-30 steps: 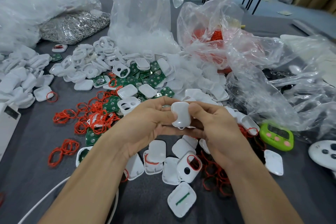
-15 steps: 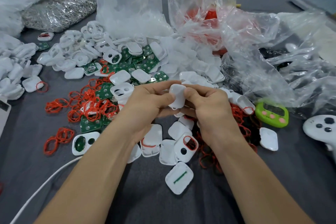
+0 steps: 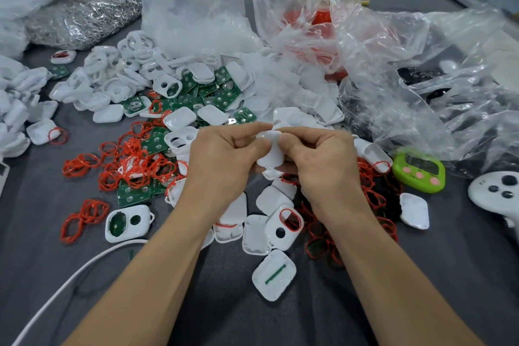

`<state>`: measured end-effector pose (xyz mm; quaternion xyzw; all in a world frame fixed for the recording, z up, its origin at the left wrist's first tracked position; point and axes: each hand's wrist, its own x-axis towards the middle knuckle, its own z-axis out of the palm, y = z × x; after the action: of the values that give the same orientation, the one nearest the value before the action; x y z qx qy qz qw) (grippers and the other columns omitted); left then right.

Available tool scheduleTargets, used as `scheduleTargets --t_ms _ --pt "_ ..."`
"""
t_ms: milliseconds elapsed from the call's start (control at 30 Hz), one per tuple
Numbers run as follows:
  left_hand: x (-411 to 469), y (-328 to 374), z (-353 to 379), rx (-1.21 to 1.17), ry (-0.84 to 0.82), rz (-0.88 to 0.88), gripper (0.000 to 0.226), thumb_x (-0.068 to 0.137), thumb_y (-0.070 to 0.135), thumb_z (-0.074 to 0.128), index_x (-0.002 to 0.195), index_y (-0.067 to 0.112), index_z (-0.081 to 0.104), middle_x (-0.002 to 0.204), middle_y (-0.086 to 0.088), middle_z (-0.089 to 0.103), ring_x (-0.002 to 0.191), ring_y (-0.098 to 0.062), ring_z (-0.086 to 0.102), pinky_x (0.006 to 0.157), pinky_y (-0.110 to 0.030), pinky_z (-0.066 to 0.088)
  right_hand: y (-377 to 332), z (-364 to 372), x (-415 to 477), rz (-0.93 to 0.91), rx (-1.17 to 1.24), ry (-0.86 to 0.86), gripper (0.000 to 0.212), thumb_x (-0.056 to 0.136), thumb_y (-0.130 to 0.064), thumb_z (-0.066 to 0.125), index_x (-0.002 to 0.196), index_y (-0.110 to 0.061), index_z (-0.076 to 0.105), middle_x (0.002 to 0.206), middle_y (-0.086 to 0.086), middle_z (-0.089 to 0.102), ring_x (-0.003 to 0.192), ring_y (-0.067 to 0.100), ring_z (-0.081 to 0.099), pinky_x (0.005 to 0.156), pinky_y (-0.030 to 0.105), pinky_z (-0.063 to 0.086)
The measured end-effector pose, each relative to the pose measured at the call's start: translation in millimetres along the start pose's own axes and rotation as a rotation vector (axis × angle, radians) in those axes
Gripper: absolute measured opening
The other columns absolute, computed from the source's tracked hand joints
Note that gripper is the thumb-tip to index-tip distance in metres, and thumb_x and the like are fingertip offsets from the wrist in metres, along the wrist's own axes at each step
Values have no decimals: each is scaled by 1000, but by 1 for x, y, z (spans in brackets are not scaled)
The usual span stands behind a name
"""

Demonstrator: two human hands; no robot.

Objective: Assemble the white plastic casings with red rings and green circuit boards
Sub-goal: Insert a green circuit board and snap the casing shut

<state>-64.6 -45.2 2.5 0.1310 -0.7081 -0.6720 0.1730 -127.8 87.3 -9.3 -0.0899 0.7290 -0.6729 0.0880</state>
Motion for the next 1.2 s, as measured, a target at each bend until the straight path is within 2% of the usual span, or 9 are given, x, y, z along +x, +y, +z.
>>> scheduleTargets --t_ms 200,367,567,667,767,867,1000,1133,1200 --pt "-1 0 3 51 50 24 21 81 26 74 89 44 81 76 -17 76 76 -48 70 75 -60 60 1 1 -2 -46 -26 36 23 78 -30 74 95 -18 84 85 0 81 82 24 79 81 45 63" --pt "-3 1 4 87 57 38 27 89 15 74 90 42 81 71 -17 73 75 -43 70 75 -56 62 -1 4 -4 -86 -58 34 19 83 -27 73 96 -18 84 85 -2 81 82 20 78 82 45 63" --pt "-1 8 5 -228 62 -158 19 95 -1 65 98 13 77 82 -11 79 73 -19 74 65 -27 62 -12 -5 1 19 3 -112 20 76 -29 74 95 -28 81 82 -1 80 75 15 76 76 41 64" --pt "-3 6 5 -163 39 -113 17 97 5 65 101 15 78 88 -21 77 77 -26 68 72 -45 59 -15 -9 -3 -62 -86 -123 20 82 -25 75 96 -38 81 78 -3 79 70 16 77 72 40 65" --pt "-3 3 3 118 52 56 19 91 18 74 100 33 80 83 -12 77 78 -26 73 83 -55 60 -18 -10 -8 -300 -248 -52 27 83 -28 77 100 -49 74 78 -26 75 74 -2 74 72 17 59" --pt "-1 3 0 121 15 75 29 85 19 76 101 43 80 84 -28 70 73 -45 65 81 -59 60 -20 -11 -11 -433 -383 -45 45 83 -23 79 107 -57 61 75 -45 64 78 -12 70 73 5 52" --pt "2 4 -4 -57 44 54 33 85 -1 77 94 30 84 89 -37 67 75 -27 60 77 -44 57 -19 -13 -5 -306 -201 -66 21 77 -25 79 91 -40 80 84 -26 76 80 -3 74 76 16 58" --pt "2 4 -2 -216 11 -65 24 88 -3 72 94 18 82 90 -13 79 79 -22 71 72 -29 61 -21 -16 -3 -204 -72 -123 17 82 -22 78 88 -38 82 83 -10 80 77 11 77 71 34 64" --pt "1 4 -2 -184 7 -58 19 90 2 73 97 17 82 90 -17 78 82 -21 72 76 -36 63 -22 -17 -4 -225 -77 -114 14 81 -26 80 88 -38 82 82 -11 80 75 10 77 64 29 63"
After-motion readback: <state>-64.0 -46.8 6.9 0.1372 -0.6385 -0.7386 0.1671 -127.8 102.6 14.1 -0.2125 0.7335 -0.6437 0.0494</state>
